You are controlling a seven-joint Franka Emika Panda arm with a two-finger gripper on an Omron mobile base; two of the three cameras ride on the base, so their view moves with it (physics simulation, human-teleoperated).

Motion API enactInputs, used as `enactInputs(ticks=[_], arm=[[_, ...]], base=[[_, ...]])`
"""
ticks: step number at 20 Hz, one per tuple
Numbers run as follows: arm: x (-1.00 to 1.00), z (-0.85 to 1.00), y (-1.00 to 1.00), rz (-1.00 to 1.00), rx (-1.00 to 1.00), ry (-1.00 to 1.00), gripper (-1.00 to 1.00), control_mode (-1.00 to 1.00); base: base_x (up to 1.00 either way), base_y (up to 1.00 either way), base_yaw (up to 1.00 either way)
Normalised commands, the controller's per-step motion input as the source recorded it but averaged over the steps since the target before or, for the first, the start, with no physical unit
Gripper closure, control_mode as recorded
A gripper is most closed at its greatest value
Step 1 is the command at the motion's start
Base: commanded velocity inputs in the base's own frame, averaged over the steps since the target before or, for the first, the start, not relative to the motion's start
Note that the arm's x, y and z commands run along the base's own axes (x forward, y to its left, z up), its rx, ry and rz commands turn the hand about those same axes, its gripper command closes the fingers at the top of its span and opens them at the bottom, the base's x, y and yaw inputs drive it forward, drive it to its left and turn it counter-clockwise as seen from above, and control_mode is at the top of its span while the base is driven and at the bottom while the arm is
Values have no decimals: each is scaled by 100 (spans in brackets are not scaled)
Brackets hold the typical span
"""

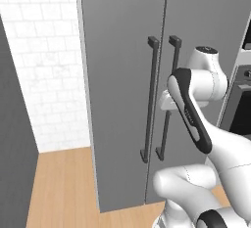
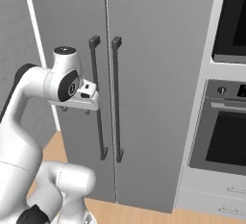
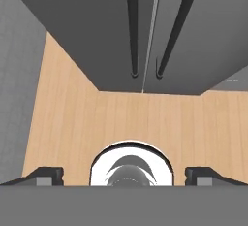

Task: Grab a lemon wedge from the fridge and one ice cube from the ice bowl, and put them in the glass of lemonade.

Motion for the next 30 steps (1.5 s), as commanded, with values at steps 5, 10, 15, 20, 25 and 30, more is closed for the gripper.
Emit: enactInputs(ticks=[5, 10, 15, 20, 25, 30], arm=[[0, 0, 0, 0, 0, 0, -100, 100], [0, 0, 0, 0, 0, 0, -100, 100], [12, -9, -18, -1, -3, -12, -100, -100], [56, -8, -44, 0, -4, -34, -100, -100], [84, -14, -40, -1, -5, -43, -100, -100], [100, -12, -41, -2, -1, -37, -100, -100]], base=[[-39, 0, 0], [-32, -7, -2], [0, -10, 0], [0, 0, 0], [0, 0, 0], [0, 0, 0]])
